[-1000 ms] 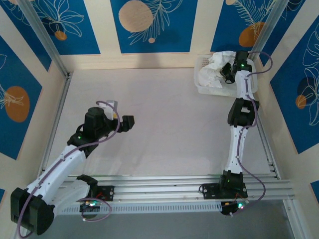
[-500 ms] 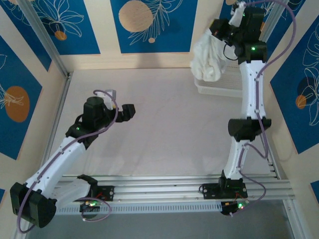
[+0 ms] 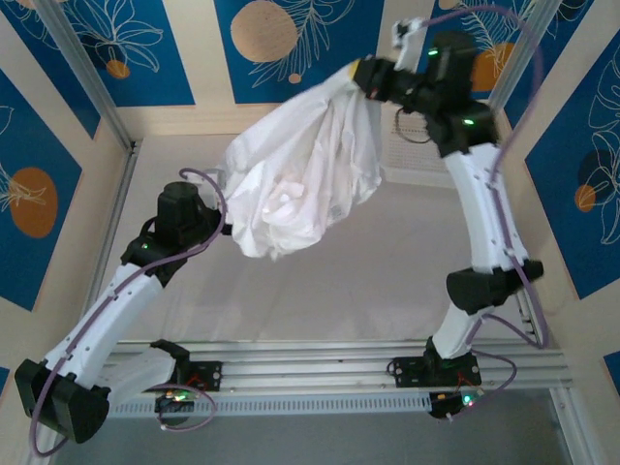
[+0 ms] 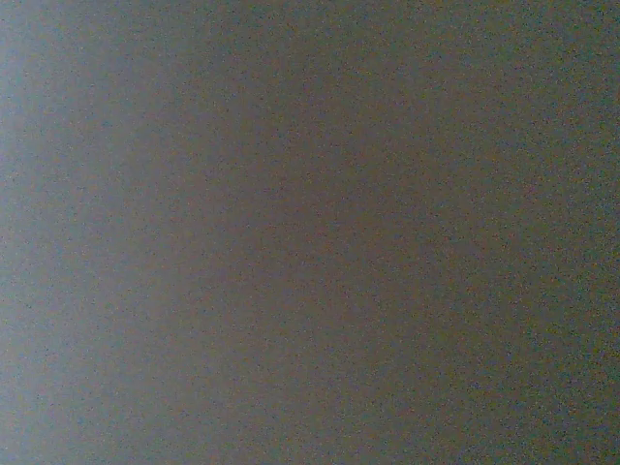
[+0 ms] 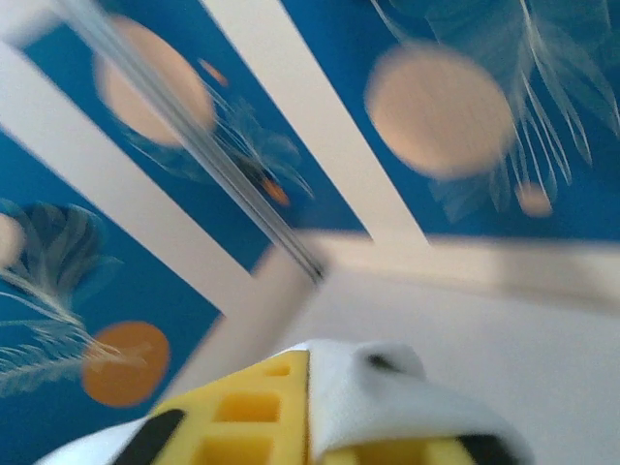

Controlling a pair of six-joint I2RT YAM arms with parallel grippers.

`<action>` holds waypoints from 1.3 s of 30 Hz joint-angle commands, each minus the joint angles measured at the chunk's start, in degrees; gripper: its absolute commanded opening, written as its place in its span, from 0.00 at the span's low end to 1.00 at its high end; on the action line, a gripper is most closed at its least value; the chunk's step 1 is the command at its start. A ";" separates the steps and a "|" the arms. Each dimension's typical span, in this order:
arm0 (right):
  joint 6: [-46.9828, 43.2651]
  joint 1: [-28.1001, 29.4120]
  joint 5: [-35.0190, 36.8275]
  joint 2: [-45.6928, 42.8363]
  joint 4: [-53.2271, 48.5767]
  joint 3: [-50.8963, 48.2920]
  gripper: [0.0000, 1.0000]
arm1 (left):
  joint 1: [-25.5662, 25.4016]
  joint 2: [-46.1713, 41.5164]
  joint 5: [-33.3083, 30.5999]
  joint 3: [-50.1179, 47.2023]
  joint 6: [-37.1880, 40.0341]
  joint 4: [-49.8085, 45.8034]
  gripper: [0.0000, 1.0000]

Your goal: Fold the inside-out t-shirt

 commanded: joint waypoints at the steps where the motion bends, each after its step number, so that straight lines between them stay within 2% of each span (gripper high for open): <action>1: 0.13 -0.10 4.50 6.91 -6.47 -7.34 0.44 | -0.49 -1.87 -4.65 -1.60 -1.03 -4.50 0.99; 2: -0.42 -0.51 3.86 8.58 -9.23 -7.58 0.49 | -0.44 -2.02 -5.12 -1.72 -1.07 -5.13 0.97; 4: -0.02 -1.53 2.21 9.56 -12.33 -9.54 0.51 | -0.44 -1.99 -4.47 -1.81 -1.00 -6.12 0.95; 7: 0.91 -2.13 -0.63 5.31 -7.86 -19.61 0.53 | -0.45 -1.08 -4.20 -2.02 -1.20 -7.42 0.91; 10: 0.43 -1.49 -1.61 -0.42 -3.79 -29.25 0.56 | -0.31 1.10 -6.61 -1.31 -3.22 -10.83 0.89; 12: 0.34 -0.43 -1.52 -3.67 -3.41 -34.40 0.58 | 0.14 3.83 -8.64 0.80 -6.63 -15.81 0.87; 15: 0.74 2.82 -2.20 -9.45 1.87 -45.12 0.65 | 0.35 8.12 -8.07 2.06 -8.67 -19.13 0.87; 17: 0.75 6.32 2.09 -12.73 4.25 -51.27 0.71 | 0.64 10.72 -6.66 1.89 -10.40 -19.79 0.87; 20: 2.45 10.99 14.71 -15.25 2.71 -57.26 0.72 | 1.24 13.38 -6.64 0.41 -12.85 -19.93 0.88; 23: 7.08 11.84 24.50 -15.95 -0.12 -62.39 0.73 | 2.44 14.39 -5.49 -1.96 -14.50 -17.70 0.89; 28: 9.12 11.32 21.80 -12.13 1.18 -66.36 0.73 | 3.01 18.25 4.46 -3.35 -14.92 -9.21 0.89; 30: 9.11 11.06 20.28 -9.73 2.33 -66.32 0.69 | 2.98 21.86 7.26 -1.65 -14.65 -8.55 0.88; 32: 8.40 10.82 18.09 -8.12 4.24 -65.75 0.56 | 2.97 24.88 6.08 0.08 -14.12 -8.64 0.79; 33: 8.25 10.78 17.61 -7.77 4.62 -65.25 0.46 | 3.00 25.74 4.53 0.40 -13.88 -8.39 0.70; 35: 8.04 10.77 18.10 -7.73 3.99 -63.93 0.18 | 3.29 27.07 0.82 1.03 -13.74 -8.34 0.40; 37: 7.55 10.56 19.66 -8.85 2.59 -62.93 0.00 | 4.17 27.70 -0.83 1.73 -13.32 -8.84 0.11; 38: 7.38 10.24 19.81 -9.66 2.17 -62.71 0.00 | 4.74 27.72 -0.89 2.04 -12.97 -9.13 0.00; 39: 7.13 9.79 19.37 -10.70 2.09 -62.61 0.00 | 5.36 27.61 -0.75 2.36 -12.65 -9.58 0.00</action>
